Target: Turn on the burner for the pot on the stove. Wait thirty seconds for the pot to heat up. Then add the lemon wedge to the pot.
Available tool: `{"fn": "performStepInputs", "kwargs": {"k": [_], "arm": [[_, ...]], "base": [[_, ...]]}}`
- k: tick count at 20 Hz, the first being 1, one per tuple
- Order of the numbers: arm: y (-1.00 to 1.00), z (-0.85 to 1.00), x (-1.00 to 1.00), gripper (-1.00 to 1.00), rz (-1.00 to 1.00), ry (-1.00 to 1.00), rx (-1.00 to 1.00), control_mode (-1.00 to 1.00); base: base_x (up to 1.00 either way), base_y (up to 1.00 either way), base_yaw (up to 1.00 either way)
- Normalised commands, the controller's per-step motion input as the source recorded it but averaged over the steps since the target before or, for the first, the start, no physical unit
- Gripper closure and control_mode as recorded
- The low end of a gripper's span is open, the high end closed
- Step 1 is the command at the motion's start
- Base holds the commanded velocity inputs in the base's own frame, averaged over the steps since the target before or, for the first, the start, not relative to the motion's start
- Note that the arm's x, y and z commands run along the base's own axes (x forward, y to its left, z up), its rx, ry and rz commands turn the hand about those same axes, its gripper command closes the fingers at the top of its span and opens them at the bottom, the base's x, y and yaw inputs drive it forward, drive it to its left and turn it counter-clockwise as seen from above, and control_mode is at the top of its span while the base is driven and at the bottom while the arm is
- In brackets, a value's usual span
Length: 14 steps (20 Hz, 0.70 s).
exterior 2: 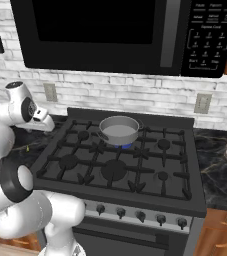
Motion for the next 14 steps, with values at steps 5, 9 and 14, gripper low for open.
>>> {"fn": "performStepInputs", "kwargs": {"k": [5,9,14], "arm": [[0.00,-0.32,0.02,-1.00,0.16,-0.01,0.02,-1.00],[0.01,-0.26,0.01,-1.00,0.09,0.11,0.00,-1.00],[0.20,-0.23,0.16,-1.00,0.11,0.15,0.00,-1.00]], "base": [[0.00,0.00,0.00],[0.00,0.00,0.00],[0.00,0.00,0.00]]}}
